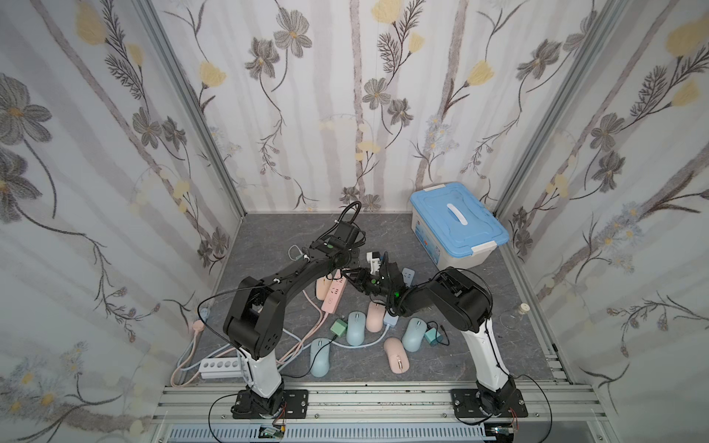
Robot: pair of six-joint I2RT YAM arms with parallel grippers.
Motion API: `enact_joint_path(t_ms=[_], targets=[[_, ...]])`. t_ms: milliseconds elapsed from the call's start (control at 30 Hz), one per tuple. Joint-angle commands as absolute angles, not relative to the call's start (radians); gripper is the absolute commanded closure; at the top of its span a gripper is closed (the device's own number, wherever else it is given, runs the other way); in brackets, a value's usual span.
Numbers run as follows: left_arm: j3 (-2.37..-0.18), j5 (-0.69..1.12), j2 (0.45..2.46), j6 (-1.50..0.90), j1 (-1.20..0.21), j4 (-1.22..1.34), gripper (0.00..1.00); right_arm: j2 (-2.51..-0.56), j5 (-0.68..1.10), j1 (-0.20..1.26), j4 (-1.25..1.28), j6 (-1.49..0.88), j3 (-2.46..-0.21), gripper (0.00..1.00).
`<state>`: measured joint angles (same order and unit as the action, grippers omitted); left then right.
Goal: Unplug the wireless mouse
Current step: Remove the plug from the socket.
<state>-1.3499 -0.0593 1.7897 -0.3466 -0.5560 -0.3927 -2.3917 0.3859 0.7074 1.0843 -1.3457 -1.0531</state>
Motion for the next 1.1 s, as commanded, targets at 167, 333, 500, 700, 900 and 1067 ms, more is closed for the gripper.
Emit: enact_joint_path(t_ms=[167, 333, 500, 700, 900, 1067], targets=[[-1.487, 0.572, 1.858, -0.628, -0.512, -0.396, 1.00, -2.402, 0.230, 0.706, 1.018, -1.440, -1.064, 1.00], [-1.396, 0.549, 1.806, -0.640, -0.505, -0.288, 1.00, -2.413, 0.226, 0.709, 1.032, -1.463, -1.069, 1.00], [-1.342, 0.477, 1.774, -0.596, -0.510, -0.251, 1.00, -2.408, 0.219, 0.711, 1.009, -1.463, -1.072, 1.00], [-1.423, 0.120, 1.760, -0.366, -0.567, -0.498, 1.00, -2.404, 0.215, 0.713, 0.989, -1.456, -1.080, 1.00], [-1.434, 0.097, 1.762, -0.327, -0.577, -0.528, 1.00, -2.400, 0.212, 0.714, 0.965, -1.450, -1.089, 1.00], [-1.482, 0.565, 1.823, -0.477, -0.500, -0.455, 1.00, -2.404, 0.216, 0.715, 0.972, -1.449, -1.090, 1.00]])
